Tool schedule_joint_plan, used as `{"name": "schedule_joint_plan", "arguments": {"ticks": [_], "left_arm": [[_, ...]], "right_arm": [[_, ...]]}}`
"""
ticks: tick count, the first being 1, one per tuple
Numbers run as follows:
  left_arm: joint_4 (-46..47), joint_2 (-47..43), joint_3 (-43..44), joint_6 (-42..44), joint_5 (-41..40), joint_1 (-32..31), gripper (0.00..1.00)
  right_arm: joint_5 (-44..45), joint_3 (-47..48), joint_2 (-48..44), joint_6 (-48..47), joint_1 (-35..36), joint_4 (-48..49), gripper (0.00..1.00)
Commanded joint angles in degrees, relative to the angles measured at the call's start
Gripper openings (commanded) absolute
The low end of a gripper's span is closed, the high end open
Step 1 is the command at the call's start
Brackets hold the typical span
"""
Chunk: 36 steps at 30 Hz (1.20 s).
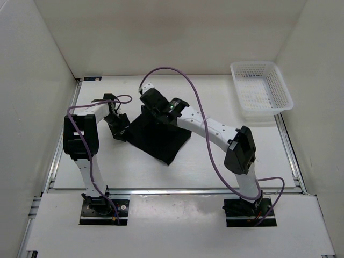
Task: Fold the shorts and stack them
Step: Fold the shorts
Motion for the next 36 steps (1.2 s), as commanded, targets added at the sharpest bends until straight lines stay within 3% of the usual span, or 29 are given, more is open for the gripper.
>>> {"name": "schedule_joint_plan", "arguments": {"ticks": [1,9,17,20,21,24,31,32,36], "left_arm": [[3.16,1.46,-1.15,-0.27,-0.23,-0.59,0.66],[3.69,1.46,-1.67,-0.28,-0.76,-0.59,0.65],[3.69,0.24,-1.67,-0.28,-0.76,-0.59,0.65],[3.69,-1.43,-0.8,-0.28,-0.14,-0.07,0.69],[2.38,-2.74,-0.1,-0.28,0.38,0.55,0.73],[-0.35,-5.29,4.8,-0.28,0.38,1.26,0.77],[-8.44,-9.6,15.55,0.24,-2.94,1.96,0.81],[-8.44,-10.22,16.16,0.25,-3.56,1.35,0.78],[-9.15,-12.42,13.1,1.48,-4.19,-0.58,0.4]], "right_arm": [[-0.51,0.26,-3.61,-0.98,2.54,-0.46,0.0],[-1.3,-1.15,-2.47,3.57,6.06,-2.13,0.0],[-3.22,-2.47,7.28,7.72,8.35,-1.08,0.03],[-3.85,-2.29,7.9,7.72,9.49,-2.83,0.37],[-3.85,-2.9,6.86,7.72,9.49,-2.83,0.53],[-1.84,-4.67,2.03,7.11,9.49,-3.36,0.78],[1.16,-8.26,-10.63,9.21,9.49,-4.42,0.82],[2.21,-9.84,-11.77,10.69,9.49,-4.42,0.82],[3.1,-15.55,-17.13,16.05,5.82,-4.42,0.74]]}}
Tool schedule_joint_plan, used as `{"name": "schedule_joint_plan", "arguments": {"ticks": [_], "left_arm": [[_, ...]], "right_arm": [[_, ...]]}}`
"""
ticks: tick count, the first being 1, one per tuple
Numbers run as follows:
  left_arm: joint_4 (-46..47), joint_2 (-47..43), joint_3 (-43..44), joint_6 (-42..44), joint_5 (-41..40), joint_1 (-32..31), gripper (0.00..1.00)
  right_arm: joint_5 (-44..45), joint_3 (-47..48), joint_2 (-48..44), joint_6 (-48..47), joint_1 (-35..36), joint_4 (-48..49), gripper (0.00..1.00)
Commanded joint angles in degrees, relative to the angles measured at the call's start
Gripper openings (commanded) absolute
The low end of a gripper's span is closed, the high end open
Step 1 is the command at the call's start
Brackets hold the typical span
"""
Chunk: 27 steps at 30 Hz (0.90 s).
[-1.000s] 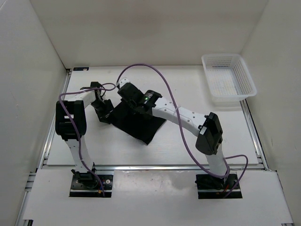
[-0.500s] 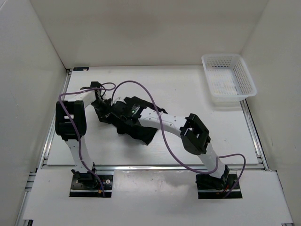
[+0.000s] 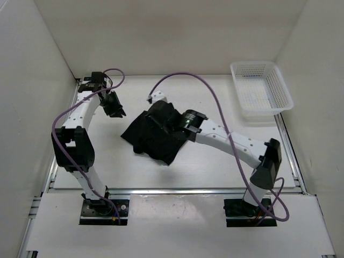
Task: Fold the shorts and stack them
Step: Fold the shorts
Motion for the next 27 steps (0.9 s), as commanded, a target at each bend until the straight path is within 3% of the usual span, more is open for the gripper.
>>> {"name": "schedule_joint_plan", "arguments": {"ticks": [1,3,4,5,6,9,12,16,19,21,27], "left_arm": [[-2.5,-4.16,-3.97,2.22,-1.37,-1.7,0.29],[-0.75,-4.96,-7.67,2.84,2.31,-2.23,0.31],[0.04,-5.56,-10.64,2.84,3.54,-2.93,0.4],[0.57,-5.57,-11.46,3.36,4.51,-3.46,0.59],[0.57,-5.57,-12.16,3.37,4.52,-4.24,0.68],[1.37,-7.07,-12.87,3.37,4.52,-8.28,0.9],[1.37,-5.93,-11.3,2.84,2.61,-12.94,0.92],[1.37,-3.2,-10.76,0.83,0.05,-15.76,0.8],[1.37,-1.97,-11.29,0.82,-0.66,-15.77,0.47],[-0.2,-1.97,-9.72,0.82,-0.66,-15.77,0.11],[-4.34,-5.74,-5.23,1.43,-3.47,-13.57,0.1]], "right_arm": [[1.27,-5.07,-2.96,6.16,-3.86,-0.83,0.72],[-4.7,-9.19,-4.54,9.75,-7.71,-0.14,0.72],[-7.42,-10.78,-4.55,10.64,-9.04,1.0,0.72],[-10.23,-13.49,-5.33,11.44,-10.44,1.62,0.75],[-12.69,-14.65,-5.34,12.92,-12.89,1.63,0.75],[-16.67,-17.99,-5.34,13.47,-15.11,2.16,0.76],[-16.15,-19.22,-5.87,13.47,-16.25,2.16,0.77],[-15.01,-19.85,-7.26,13.47,-16.26,2.16,0.77],[-13.69,-20.98,-8.58,13.47,-16.26,2.16,0.77],[-13.16,-20.99,-9.12,13.47,-16.79,1.63,0.77],[-12.02,-22.13,-10.35,12.85,-17.31,1.63,0.77]]}}
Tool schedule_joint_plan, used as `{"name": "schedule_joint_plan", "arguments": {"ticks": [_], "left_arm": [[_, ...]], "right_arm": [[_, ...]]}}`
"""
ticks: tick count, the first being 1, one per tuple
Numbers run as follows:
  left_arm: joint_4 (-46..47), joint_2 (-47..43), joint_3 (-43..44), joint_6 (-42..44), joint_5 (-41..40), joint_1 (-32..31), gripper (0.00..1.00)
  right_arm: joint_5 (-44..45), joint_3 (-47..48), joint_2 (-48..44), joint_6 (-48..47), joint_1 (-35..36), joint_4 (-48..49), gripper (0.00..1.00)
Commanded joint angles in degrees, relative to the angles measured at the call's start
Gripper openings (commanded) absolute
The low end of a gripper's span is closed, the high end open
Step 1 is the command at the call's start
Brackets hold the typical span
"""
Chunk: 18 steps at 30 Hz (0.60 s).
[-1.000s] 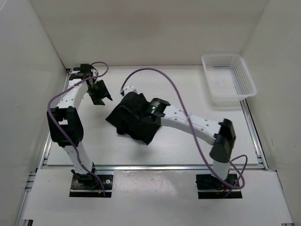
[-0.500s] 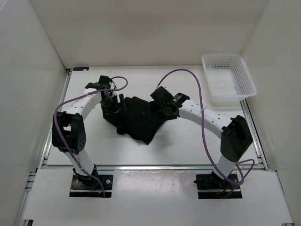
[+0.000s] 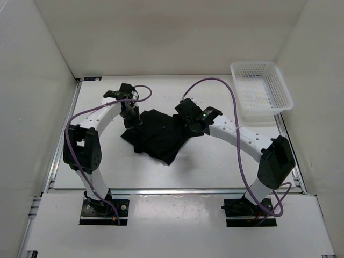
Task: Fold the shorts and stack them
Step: Fold the shorts
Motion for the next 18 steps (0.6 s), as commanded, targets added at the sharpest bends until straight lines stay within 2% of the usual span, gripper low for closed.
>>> {"name": "schedule_joint_plan", "arguments": {"ticks": [1,4,8,12,13,16,18], "left_arm": [[-1.59,-4.48,3.39,1.1,-2.29,2.21,0.1],[-1.59,-1.51,0.93,1.64,-1.6,4.14,0.1],[1.65,1.4,-3.11,1.64,-2.02,5.29,0.27],[4.3,4.13,-6.36,0.94,-1.42,6.87,0.75],[4.82,4.13,-6.98,0.94,-0.81,6.87,0.94],[5.43,4.13,-6.98,0.94,-0.8,6.87,1.0],[5.44,4.13,-6.98,0.94,0.68,6.87,0.88]], "right_arm": [[1.49,-1.45,-2.44,-0.68,-0.44,0.45,0.77],[1.49,-1.46,-2.44,-0.68,-0.44,0.45,0.77],[1.49,-2.51,-2.44,-0.68,-0.44,0.45,0.77],[2.1,-3.74,-2.44,-0.68,-0.44,0.45,0.77],[2.11,-3.74,-2.44,-0.68,-0.44,0.45,0.77],[2.11,-4.27,-2.44,-0.68,-0.44,0.45,0.77],[2.11,-4.27,-2.44,-0.68,-0.44,0.45,0.77]]}}
